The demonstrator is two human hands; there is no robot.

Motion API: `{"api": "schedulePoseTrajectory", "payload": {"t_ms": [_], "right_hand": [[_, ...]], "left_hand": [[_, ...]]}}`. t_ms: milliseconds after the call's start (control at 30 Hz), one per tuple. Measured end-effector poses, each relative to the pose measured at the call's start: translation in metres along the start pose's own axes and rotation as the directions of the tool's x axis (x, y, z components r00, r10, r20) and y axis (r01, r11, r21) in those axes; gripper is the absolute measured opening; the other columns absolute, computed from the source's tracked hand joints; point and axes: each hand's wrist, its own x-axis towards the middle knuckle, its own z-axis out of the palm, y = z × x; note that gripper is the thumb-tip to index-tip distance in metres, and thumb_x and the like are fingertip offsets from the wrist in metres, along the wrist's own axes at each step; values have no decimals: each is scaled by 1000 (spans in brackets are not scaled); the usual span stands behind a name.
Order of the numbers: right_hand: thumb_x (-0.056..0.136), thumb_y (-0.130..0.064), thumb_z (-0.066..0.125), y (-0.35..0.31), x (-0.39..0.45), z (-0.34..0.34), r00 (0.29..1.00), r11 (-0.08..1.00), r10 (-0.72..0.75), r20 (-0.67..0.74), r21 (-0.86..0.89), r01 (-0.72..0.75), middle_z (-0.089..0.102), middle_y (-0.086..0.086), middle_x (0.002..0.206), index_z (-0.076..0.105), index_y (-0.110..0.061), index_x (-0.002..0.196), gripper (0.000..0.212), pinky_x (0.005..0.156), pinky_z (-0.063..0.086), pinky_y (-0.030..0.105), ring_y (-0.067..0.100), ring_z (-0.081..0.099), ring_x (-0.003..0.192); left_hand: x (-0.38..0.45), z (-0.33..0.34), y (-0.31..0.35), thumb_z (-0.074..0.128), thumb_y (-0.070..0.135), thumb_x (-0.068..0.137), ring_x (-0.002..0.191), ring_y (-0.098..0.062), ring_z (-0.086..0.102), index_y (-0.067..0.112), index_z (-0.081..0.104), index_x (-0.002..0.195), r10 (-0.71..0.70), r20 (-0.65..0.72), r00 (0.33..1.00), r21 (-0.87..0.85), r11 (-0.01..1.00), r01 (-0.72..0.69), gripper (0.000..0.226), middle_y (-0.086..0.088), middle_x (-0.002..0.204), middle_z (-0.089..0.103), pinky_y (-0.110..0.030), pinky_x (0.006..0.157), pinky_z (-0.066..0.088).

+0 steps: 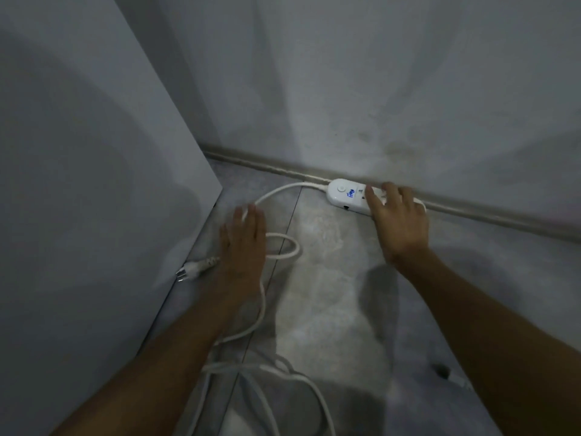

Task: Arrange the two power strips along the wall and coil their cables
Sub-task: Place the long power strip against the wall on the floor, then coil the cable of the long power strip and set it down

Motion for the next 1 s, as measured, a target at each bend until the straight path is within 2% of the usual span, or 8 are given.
{"api": "schedulePoseTrajectory", "payload": {"t_ms": [100, 200, 300, 433, 533, 667, 833, 1000], "right_hand": [[78, 3, 62, -4, 4, 1, 1000, 1000, 16, -25, -10, -16, 47, 19, 130, 43, -12, 139, 65, 77, 46, 47, 40, 47, 111], [79, 4, 61, -4, 6, 2, 1000, 1000, -5, -7, -4, 5, 46, 19, 132, 36, -11, 143, 70, 84, 45, 47, 39, 45, 116], [80, 4, 57, -4, 2, 8, 1000, 1000, -7, -24, 27, 8, 48, 20, 133, 37, -9, 143, 68, 94, 43, 49, 40, 45, 119], [86, -2, 52, 0, -1, 17, 999, 996, -26, -42, 85, 29, 43, 19, 142, 37, -8, 143, 59, 107, 34, 48, 38, 42, 128], [88, -7, 55, 2, -4, 23, 994, 989, -15, -113, 142, 32, 44, 23, 141, 40, -3, 140, 55, 107, 36, 50, 40, 45, 127], [84, -4, 55, -3, -16, 23, 983, 978, -25, -184, 198, 62, 44, 26, 141, 40, 0, 139, 57, 109, 34, 54, 42, 43, 129], [75, 0, 57, -30, -41, 9, 963, 898, -234, -130, 350, 266, 39, 19, 147, 43, -7, 139, 66, 114, 23, 43, 36, 36, 135], [74, -25, 61, -59, -66, 2, 824, 728, -559, -97, 419, 543, 43, 9, 145, 47, -17, 138, 66, 107, 29, 34, 25, 37, 132]], "left_hand": [[5, 18, -6, 32, 4, 76, 122, -42, 53, -6, 44, 133, 112, 107, 988, -90, 991, -102, 59, -24, 134, 55, -64, 84, 47], [6, 4, -5, 42, -2, 70, 140, -49, 21, -12, 32, 142, 263, 65, 963, -266, 934, -237, 73, -32, 150, 25, -67, 104, 25], [7, 8, -2, 30, 24, 71, 137, -51, 27, -12, 36, 139, 344, 80, 936, -325, 896, -302, 78, -35, 147, 28, -68, 104, 28], [5, 5, -3, 16, 46, 74, 147, -33, -10, 3, 2, 152, 335, 191, 923, -395, 887, -241, 90, -19, 159, -11, -50, 116, -5], [-5, -8, -4, 32, 41, 76, 147, -29, -14, 7, 2, 153, 275, 91, 957, -512, 837, -192, 90, -13, 160, -10, -47, 115, -11], [-28, -8, -15, 46, 26, 76, 148, -28, 5, 6, 20, 151, 144, -93, 985, -693, 701, -168, 82, -10, 159, 13, -46, 119, -3], [-66, -4, -42, 48, 2, 85, 124, -25, 49, 9, 52, 135, -290, -154, 944, -889, 457, -5, 51, -9, 136, 54, -33, 106, 37], [-86, -2, -45, 49, 28, 84, 103, -26, 55, 5, 64, 116, -233, -291, 928, -728, 683, -56, 42, -12, 111, 65, -30, 94, 39]]}}
